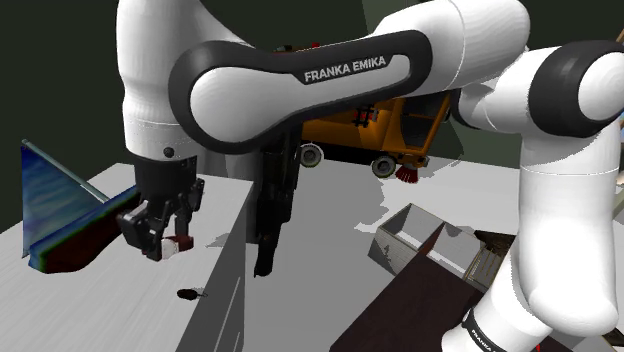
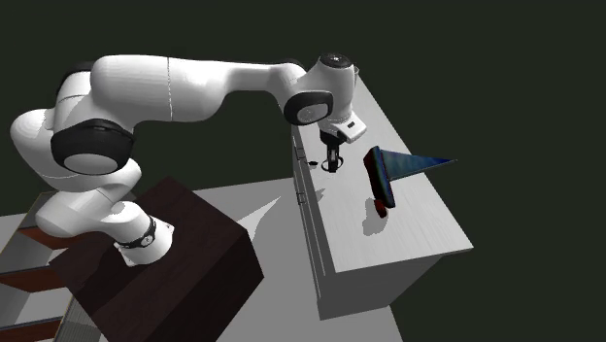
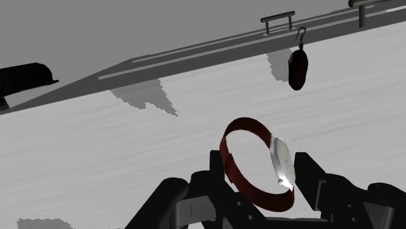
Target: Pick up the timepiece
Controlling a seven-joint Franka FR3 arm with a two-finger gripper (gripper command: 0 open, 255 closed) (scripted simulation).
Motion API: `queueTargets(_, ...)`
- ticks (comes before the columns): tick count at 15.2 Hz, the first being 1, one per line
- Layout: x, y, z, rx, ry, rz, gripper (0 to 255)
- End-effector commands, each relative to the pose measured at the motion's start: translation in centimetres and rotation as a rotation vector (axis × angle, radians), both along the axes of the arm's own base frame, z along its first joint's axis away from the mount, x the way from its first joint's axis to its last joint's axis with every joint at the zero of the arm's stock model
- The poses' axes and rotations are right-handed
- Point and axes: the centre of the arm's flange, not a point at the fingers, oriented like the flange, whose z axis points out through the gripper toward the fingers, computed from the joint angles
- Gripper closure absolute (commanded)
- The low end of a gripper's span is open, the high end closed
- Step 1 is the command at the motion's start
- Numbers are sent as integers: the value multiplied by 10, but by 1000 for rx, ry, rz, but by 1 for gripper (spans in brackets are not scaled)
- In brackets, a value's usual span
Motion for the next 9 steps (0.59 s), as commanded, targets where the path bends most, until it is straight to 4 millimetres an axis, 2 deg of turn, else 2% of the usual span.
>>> queueTargets(1,0,1,11,0,0,0,255)
queueTargets(7,0,1,43,0,0,0,255)
queueTargets(9,0,1,43,0,0,0,255)
